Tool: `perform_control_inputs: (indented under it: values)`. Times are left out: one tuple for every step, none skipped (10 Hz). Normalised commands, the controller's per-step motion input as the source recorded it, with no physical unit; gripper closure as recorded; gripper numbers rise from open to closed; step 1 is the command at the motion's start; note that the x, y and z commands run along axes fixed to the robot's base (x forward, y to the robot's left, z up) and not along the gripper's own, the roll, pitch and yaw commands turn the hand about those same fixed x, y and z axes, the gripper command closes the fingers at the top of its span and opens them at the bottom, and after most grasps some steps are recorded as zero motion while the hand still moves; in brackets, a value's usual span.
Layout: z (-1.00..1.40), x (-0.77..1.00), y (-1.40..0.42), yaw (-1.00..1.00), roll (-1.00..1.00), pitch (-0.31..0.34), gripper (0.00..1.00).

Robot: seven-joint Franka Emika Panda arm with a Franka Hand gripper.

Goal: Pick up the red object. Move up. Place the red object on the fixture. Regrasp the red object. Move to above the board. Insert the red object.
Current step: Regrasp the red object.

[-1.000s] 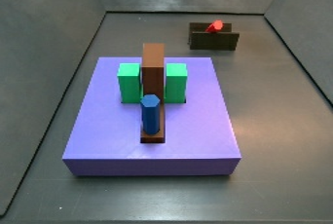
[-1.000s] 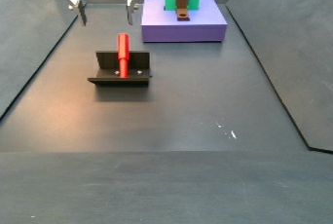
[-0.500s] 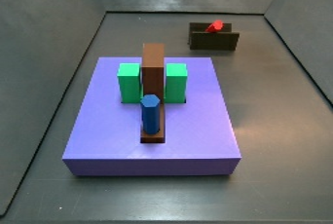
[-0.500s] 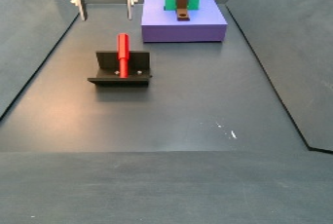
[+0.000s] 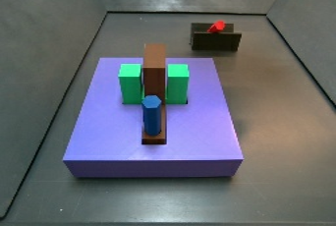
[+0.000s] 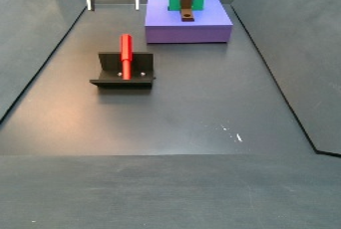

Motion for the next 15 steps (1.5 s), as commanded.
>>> perform_control_inputs:
  values:
    - [0.02, 0.00, -0.28, -0.13, 1.00, 0.114, 0.00]
    - [0.00, 0.03, -0.30, -0.13, 1.00, 0.094, 0.00]
    - [0.00, 0.01, -0.40, -0.09, 1.00, 0.154, 0.00]
    - [-0.28, 0.00, -0.12, 0.00, 0.94, 0.200, 0.00]
    - [-0.29, 0.00, -0.07, 0.00, 0.95, 0.163, 0.00]
    - [-0.31, 0.00, -0.03, 0.00, 1.00, 0.034, 0.00]
    - [-0.29, 0.06, 0.00, 0.04, 1.00, 0.017, 0.00]
    - [-0.29, 0.03, -0.03, 0.05, 0.84, 0.000, 0.00]
    - [-0.21, 0.10, -0.13, 0.07, 0.54, 0.000, 0.00]
    - [-0.32, 0.11, -0.01, 0.12, 0.20, -0.094, 0.00]
    - [-0.32, 0.23, 0.00, 0.18, 0.09, -0.117, 0.00]
    - [-0.33, 0.23, 0.00, 0.21, 0.12, -0.111, 0.00]
    - [-0.35, 0.19, 0.03, 0.26, 0.00, -0.126, 0.00]
    - [-0.36, 0.14, 0.05, 0.29, 0.00, -0.123, 0.00]
    - [-0.35, 0.05, 0.04, 0.25, 0.01, -0.106, 0.00]
